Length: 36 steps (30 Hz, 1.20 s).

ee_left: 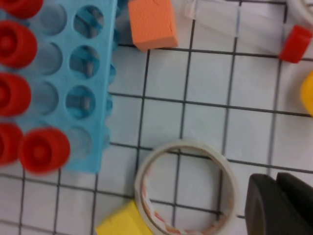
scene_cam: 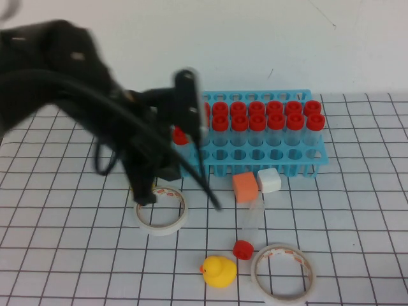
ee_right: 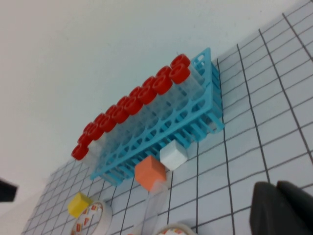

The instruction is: Place the test tubes

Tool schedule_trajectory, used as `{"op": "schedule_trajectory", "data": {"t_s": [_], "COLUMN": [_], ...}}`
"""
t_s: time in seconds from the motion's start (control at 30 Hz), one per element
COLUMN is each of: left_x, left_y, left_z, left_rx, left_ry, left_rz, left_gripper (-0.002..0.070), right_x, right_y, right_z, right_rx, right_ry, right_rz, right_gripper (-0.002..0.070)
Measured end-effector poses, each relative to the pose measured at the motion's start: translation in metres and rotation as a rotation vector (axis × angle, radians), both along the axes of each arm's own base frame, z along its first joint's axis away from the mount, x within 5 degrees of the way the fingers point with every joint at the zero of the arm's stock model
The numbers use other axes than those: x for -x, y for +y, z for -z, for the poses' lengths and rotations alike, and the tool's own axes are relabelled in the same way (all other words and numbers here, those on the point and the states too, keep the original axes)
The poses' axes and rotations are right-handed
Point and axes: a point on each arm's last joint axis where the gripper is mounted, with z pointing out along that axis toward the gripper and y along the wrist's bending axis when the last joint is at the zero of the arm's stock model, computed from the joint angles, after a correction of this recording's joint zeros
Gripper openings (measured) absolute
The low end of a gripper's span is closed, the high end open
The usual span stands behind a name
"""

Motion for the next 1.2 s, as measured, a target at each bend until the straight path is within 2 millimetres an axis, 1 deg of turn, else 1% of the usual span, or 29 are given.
{"op": "schedule_trajectory", "data": {"t_s": [0.07,0.17,0.27,0.3,0.4,0.53,0.67,0.83,1.0,1.2], "left_x": [-0.009,-0.014,-0.015,-0.017,-0.023,-0.027,-0.028,-0.031,-0.039,-0.046], "left_y": [-0.013,-0.031,-0.044,-0.052,-0.057,-0.063,-0.071,-0.080,-0.085,-0.087], "left_z": [0.009,0.024,0.039,0.049,0.060,0.071,0.082,0.097,0.111,0.114], "left_rx": [-0.045,-0.132,-0.219,-0.257,-0.298,-0.330,-0.298,-0.240,-0.264,-0.320], "left_ry": [-0.010,-0.045,-0.103,-0.151,-0.219,-0.300,-0.358,-0.406,-0.473,-0.593], "left_rz": [0.040,0.173,0.387,0.527,0.684,0.906,1.087,1.179,1.250,1.339], "left_gripper": [0.0018,0.0087,0.0180,0.0242,0.0291,0.0307,0.0309,0.0310,0.0310,0.0310], "right_x": [0.000,0.001,0.001,0.001,0.001,0.001,0.001,0.001,0.001,0.002], "right_y": [0.001,0.001,0.002,0.002,0.002,0.002,0.003,0.003,0.004,0.004], "right_z": [0.001,0.001,0.002,0.002,0.002,0.002,0.002,0.003,0.003,0.003], "right_rx": [0.001,0.001,0.004,0.004,0.004,0.006,0.009,0.009,0.011,0.025], "right_ry": [0.010,0.015,0.017,0.018,0.020,0.021,0.025,0.033,0.034,0.032], "right_rz": [-0.011,-0.017,-0.020,-0.022,-0.024,-0.027,-0.032,-0.041,-0.043,-0.047], "right_gripper": [-0.0001,-0.0001,-0.0001,-0.0001,-0.0001,-0.0001,-0.0001,-0.0001,-0.0001,-0.0001]}}
